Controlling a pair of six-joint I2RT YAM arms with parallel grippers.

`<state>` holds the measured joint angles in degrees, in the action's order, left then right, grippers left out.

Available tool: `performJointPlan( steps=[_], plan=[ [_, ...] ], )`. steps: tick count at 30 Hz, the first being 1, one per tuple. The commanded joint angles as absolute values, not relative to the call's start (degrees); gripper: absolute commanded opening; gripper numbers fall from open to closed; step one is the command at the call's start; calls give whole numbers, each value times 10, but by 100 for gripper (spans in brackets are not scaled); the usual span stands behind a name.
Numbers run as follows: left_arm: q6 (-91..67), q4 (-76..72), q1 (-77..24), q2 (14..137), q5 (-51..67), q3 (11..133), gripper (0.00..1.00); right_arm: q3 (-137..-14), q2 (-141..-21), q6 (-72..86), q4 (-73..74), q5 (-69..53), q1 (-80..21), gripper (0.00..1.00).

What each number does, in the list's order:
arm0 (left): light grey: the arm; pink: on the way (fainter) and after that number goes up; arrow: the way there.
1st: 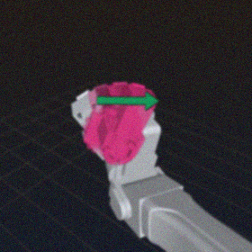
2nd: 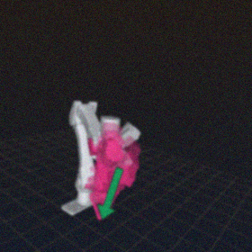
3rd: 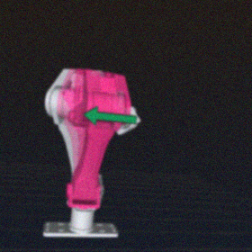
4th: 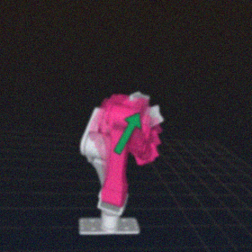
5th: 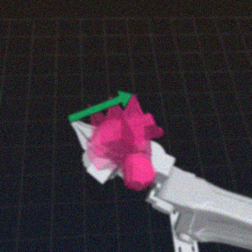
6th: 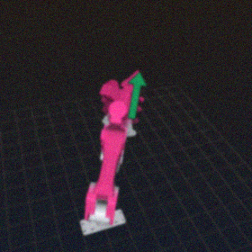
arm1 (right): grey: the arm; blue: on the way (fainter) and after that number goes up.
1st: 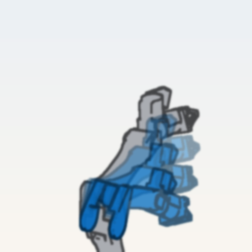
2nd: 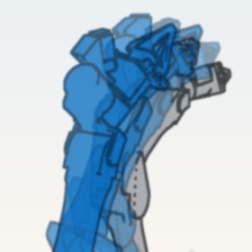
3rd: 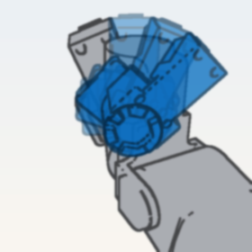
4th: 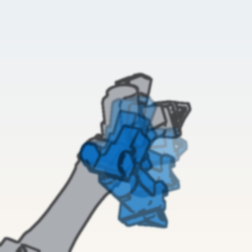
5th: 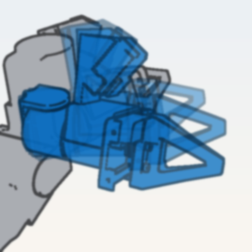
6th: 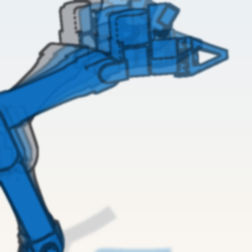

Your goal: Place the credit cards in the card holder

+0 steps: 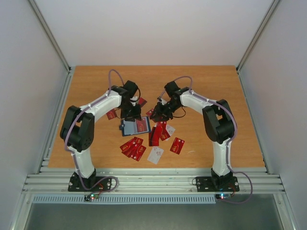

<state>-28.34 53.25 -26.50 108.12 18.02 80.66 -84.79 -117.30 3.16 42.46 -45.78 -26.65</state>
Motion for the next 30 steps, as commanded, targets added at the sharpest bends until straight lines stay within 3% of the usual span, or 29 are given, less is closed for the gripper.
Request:
performJointPlan(
  steps=[1,7,30],
  plan=[
    [-238,564,-267,1034,156,794,33,-841,-1187,58,377,-516,-269,35],
    [-197,544,-267,1037,159,746,26,-853,-1217,61,371,-521,-277,40],
    [-157,514,-261,1103,150,719,19,-908,-1294,30,413,-512,-300,41]
  ],
)
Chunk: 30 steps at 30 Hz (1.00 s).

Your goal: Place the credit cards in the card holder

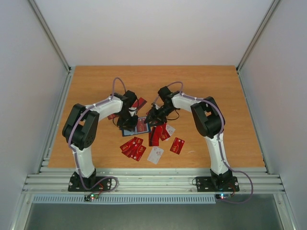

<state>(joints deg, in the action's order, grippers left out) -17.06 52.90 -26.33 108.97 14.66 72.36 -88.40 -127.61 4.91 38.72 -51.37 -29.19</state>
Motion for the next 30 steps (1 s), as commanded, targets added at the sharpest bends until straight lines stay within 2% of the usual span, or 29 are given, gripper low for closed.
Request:
performJointPlan(
  steps=[1,30],
  plan=[
    [-157,514,-260,1104,151,719,19,-912,-1297,27,417,-511,-301,41],
    [-167,515,-257,1087,160,726,18,-1001,-1276,-33,538,-452,-346,36]
  ],
)
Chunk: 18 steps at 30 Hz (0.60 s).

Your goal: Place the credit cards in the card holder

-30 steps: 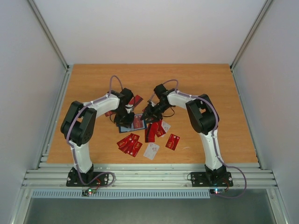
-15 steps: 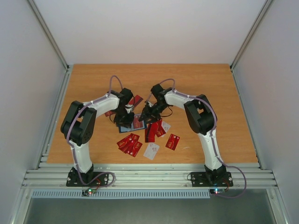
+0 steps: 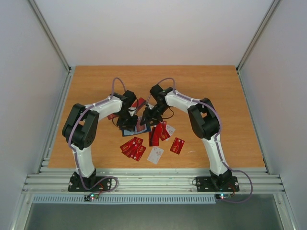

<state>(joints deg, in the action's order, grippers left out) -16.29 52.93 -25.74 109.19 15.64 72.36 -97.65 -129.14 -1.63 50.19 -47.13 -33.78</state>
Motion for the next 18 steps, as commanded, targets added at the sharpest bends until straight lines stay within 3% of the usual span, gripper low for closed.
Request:
performJointPlan(
  steps=[1,18],
  plan=[
    [-168,515,-257,1086,160,726,18,-1005,-1276,-34,542,-451,-347,36],
    [-187,545,-217,1002,143,720,18,-1097,-1305,-40,592,-448,-380,36]
  ],
)
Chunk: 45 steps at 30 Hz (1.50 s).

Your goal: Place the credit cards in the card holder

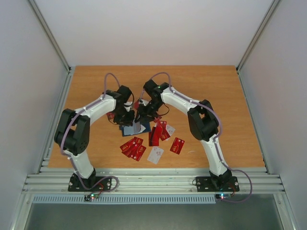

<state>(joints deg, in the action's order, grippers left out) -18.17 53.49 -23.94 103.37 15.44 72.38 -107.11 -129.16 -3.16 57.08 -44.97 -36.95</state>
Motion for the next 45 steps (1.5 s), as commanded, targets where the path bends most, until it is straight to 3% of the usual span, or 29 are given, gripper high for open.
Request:
performJointPlan(
  steps=[1,21,27,34,45],
  plan=[
    [-186,543,-211,999,142,712,18,-1104,-1309,-40,594,-449,-383,36],
    [-176,533,-162,923,139,654,18,-1270,-1418,-39,663,-447,-417,36],
    [-170,512,-162,909,182,642,18,-1292,-1424,-61,717,-375,-416,35],
    [-165,474,-166,928,229,623,18,-1235,-1382,-79,717,-305,-406,34],
    [-189,438,-189,1001,201,630,21,-1096,-1329,-66,620,-333,-374,27]
  ],
)
